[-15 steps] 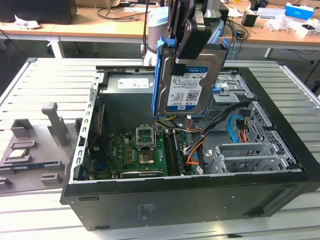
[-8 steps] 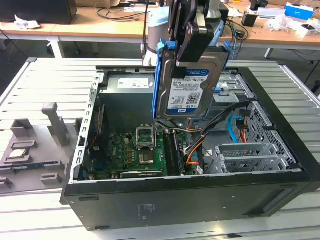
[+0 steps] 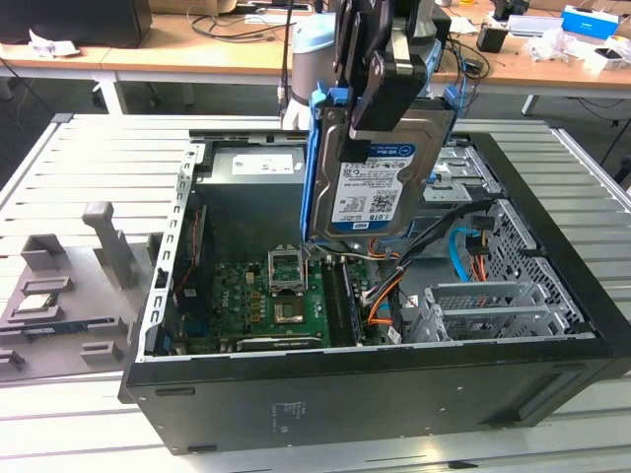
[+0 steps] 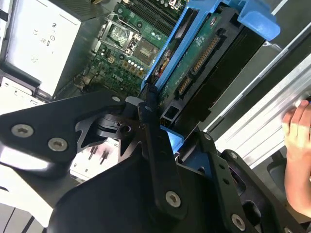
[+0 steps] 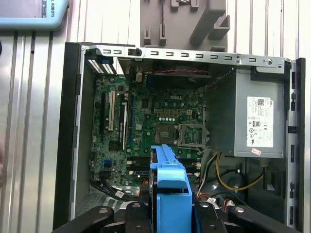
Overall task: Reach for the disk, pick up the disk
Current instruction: 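Pick up the disk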
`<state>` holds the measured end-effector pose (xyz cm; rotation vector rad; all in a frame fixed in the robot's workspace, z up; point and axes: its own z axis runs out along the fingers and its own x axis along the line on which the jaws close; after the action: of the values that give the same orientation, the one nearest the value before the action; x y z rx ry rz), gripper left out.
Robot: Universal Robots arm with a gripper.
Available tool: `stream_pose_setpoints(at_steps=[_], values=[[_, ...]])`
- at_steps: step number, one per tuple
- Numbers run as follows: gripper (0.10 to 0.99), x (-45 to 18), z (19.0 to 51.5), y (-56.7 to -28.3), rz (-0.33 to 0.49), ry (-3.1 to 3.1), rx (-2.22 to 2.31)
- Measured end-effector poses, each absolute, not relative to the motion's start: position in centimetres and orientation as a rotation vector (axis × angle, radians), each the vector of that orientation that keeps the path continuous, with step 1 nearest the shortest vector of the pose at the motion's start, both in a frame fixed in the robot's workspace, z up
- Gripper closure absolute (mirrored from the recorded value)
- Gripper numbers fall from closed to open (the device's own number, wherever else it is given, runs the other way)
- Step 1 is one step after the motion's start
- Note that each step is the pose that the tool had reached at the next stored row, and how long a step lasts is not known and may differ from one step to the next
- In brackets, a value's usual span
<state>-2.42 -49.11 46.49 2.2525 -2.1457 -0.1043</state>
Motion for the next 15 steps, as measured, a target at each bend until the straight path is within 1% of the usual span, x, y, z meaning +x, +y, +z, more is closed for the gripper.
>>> stream_pose_setpoints(at_steps=[7, 15], values=[[0.718, -2.4, 46.5, -51.2, -0.104, -2.146, 2.253], [0.718, -2.4, 46.4, -52.8, -0.104, -2.146, 2.252]])
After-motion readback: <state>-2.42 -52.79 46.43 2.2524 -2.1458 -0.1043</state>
